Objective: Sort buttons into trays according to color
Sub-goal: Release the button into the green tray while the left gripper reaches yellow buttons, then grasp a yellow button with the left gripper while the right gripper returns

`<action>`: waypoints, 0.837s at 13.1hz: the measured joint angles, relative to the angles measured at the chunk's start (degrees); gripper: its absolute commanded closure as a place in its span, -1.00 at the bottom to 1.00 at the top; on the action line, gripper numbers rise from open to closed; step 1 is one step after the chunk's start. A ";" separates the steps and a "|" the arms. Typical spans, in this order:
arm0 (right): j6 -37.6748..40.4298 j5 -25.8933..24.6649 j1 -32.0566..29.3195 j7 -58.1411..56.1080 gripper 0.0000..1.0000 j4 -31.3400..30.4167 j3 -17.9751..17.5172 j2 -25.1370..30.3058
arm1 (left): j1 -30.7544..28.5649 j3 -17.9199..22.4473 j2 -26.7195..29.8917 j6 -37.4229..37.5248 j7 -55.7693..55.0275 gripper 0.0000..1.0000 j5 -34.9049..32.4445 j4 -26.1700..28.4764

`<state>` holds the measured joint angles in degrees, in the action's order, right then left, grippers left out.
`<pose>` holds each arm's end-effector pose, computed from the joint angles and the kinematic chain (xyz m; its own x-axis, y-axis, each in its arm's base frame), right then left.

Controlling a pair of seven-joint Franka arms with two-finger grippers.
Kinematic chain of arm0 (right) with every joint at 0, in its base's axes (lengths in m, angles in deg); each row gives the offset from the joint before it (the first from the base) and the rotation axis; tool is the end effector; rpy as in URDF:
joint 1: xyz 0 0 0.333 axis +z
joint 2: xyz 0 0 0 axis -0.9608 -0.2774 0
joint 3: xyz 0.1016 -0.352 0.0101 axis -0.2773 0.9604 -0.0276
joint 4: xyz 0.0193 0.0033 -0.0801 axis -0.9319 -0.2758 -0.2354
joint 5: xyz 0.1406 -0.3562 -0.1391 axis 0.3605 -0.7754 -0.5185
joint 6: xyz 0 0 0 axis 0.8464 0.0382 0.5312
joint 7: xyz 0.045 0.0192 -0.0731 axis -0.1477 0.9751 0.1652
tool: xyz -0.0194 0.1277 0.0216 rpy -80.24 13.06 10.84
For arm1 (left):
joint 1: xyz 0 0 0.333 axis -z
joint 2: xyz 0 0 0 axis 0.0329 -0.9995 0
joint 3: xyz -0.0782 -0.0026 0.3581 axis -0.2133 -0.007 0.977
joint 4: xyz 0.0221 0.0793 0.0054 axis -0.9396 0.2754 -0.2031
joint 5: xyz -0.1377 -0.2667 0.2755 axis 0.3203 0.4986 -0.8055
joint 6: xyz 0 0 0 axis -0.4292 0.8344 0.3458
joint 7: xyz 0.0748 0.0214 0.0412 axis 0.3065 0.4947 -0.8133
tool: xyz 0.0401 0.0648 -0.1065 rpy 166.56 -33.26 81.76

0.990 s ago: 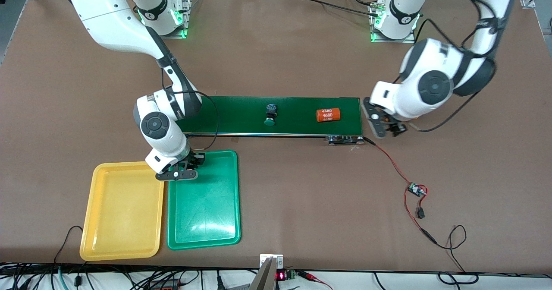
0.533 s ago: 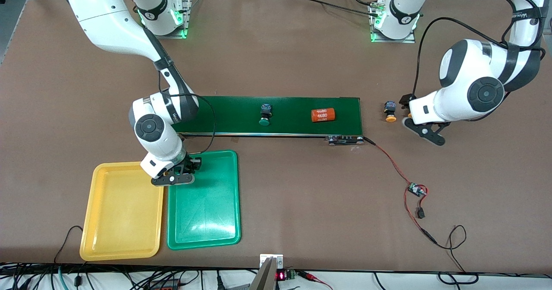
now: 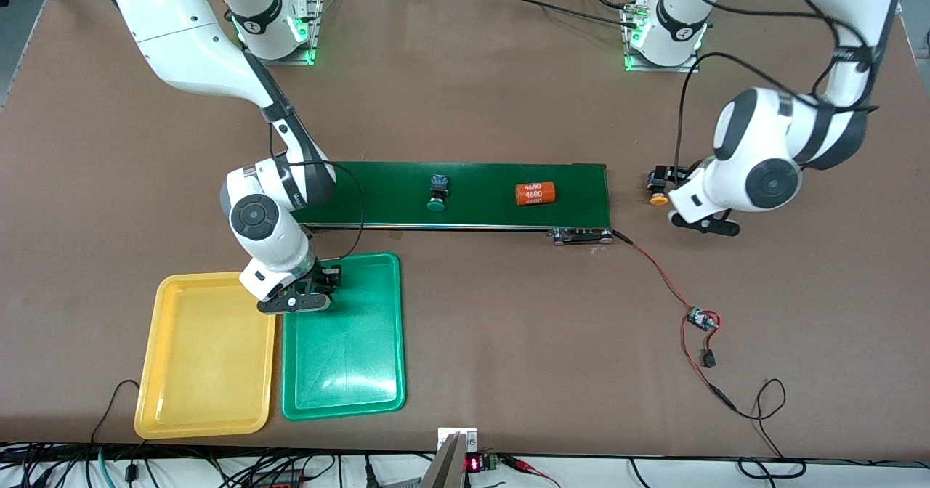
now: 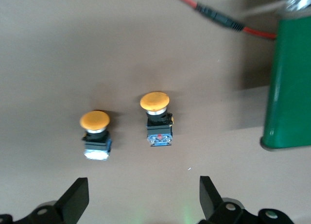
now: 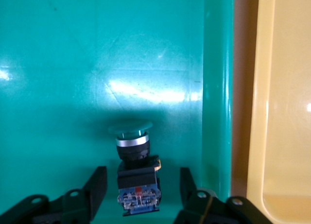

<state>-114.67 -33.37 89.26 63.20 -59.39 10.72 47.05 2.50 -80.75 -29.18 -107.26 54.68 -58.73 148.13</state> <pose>0.7132 0.2270 0.2124 0.9837 0.1168 0.1366 0.1093 -0.9921 0.0612 0.5399 -0.0806 0.2857 0.8736 -0.1480 -0.4635 -0.1695 -0.9855 -0.0047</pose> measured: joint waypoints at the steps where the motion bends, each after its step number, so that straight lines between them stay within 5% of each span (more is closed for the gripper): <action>1: -0.02 0.00 0.01 0.00 -0.65 0.03 -0.03 0.01 | 0.18 0.00 -0.84 -2.97 -0.34 -1.00 0.00 1.99; 6: 3.24 0.07 0.14 0.07 -1.00 -1.50 -0.08 3.11 | 0.24 0.15 -1.05 -18.21 -5.67 -1.00 0.00 12.05; 10: 6.96 2.23 0.12 0.22 -1.00 -7.65 -0.19 11.42 | 0.24 0.24 -0.87 -29.49 -6.61 -1.00 0.00 18.29; 11: 7.15 3.65 0.12 0.32 -1.00 -9.91 -0.32 13.71 | 0.24 0.25 -0.86 -31.95 -6.64 -0.80 0.00 19.57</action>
<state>-107.51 -29.71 89.38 63.52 -69.30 10.40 60.76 2.74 -80.49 -30.05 -139.21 48.04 -58.72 167.70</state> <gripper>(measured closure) 0.000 0.000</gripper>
